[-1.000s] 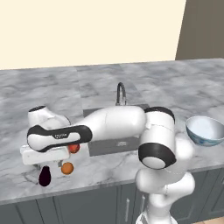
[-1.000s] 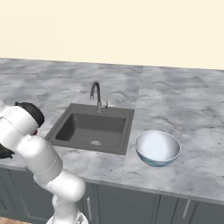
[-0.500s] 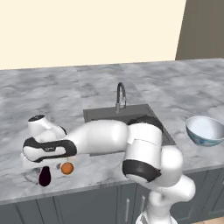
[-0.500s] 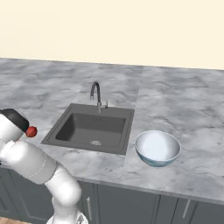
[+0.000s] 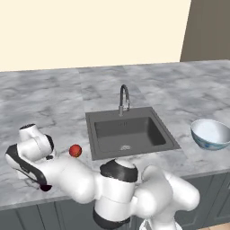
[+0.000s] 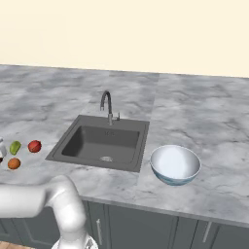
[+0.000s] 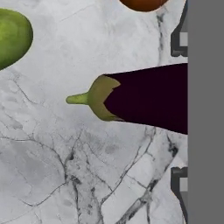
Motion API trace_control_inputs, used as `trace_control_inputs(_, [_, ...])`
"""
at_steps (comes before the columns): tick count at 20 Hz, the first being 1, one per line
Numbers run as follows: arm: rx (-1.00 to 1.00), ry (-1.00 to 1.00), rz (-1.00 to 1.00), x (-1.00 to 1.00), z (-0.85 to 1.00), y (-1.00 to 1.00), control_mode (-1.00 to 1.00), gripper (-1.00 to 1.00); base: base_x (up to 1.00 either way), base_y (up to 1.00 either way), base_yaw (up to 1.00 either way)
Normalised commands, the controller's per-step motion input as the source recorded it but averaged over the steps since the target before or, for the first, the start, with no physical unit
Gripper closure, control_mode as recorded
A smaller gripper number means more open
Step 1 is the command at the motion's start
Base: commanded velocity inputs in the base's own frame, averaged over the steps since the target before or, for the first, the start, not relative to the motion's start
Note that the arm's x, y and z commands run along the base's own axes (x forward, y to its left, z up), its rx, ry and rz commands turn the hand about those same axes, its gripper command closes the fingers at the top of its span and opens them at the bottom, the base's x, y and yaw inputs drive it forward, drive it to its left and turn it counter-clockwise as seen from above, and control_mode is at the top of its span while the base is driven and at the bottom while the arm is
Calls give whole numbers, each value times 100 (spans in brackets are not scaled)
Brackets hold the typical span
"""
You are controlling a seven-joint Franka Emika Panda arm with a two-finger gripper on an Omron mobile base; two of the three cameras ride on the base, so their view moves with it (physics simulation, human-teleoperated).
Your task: There is a mixed pile of frozen fruits and vegetables on the counter. Locate all the frozen vegetables and place the items in a bowl on the counter. Take all the frozen fruits and defrost them in a running sink.
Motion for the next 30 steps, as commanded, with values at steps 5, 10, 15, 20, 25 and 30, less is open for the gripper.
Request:
trace_control_inputs(5, [-1,2,1,-20,-59,-8,-100,100,0,0,0])
trace_control_inputs(10, [2,0,0,-18,-5,-18,-100,100,0,0,0])
trace_control_inputs(15, [2,3,-5,-10,42,-66,-100,100,0,0,0])
trace_control_inputs(20, [0,2,-17,-34,39,-62,-100,100,0,0,0])
trace_control_inputs(25, [-1,0,-16,-29,42,-69,-100,100,0,0,0])
trace_control_inputs(30, [-1,-4,-10,-5,33,-75,-100,100,0,0,0])
